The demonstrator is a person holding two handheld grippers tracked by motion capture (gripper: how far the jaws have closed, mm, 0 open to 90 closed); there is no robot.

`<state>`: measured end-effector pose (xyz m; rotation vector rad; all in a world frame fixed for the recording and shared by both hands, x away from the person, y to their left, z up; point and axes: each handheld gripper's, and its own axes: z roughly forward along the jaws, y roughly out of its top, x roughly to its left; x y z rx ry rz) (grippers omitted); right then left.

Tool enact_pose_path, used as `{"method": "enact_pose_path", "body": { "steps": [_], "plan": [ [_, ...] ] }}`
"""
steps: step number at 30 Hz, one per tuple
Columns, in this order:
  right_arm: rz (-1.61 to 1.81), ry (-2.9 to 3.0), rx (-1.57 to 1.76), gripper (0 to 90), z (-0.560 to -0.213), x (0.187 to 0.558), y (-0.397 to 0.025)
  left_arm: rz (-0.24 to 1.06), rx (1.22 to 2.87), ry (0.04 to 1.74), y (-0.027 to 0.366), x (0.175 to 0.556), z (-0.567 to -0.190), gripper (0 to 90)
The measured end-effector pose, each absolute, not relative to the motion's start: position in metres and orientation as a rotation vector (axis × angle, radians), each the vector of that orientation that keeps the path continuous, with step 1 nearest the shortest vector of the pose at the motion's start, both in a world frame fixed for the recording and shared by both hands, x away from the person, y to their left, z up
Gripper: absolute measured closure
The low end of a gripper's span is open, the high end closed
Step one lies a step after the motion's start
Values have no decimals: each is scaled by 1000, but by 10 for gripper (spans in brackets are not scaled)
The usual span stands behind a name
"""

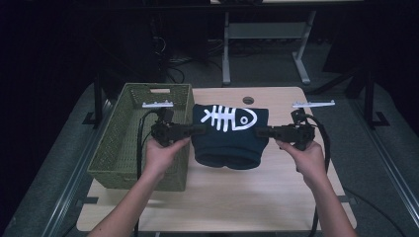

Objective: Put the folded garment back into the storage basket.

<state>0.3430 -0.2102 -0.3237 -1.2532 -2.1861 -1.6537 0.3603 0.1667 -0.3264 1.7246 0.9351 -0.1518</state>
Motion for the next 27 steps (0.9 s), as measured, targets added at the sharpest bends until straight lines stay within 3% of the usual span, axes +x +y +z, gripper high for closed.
{"method": "enact_pose_path", "body": {
  "steps": [27],
  "plan": [
    [-1639, -2198, -1192, 728, -313, 361, -167, -135, 1706, 970, 212, 362, -317, 708]
  ]
}}
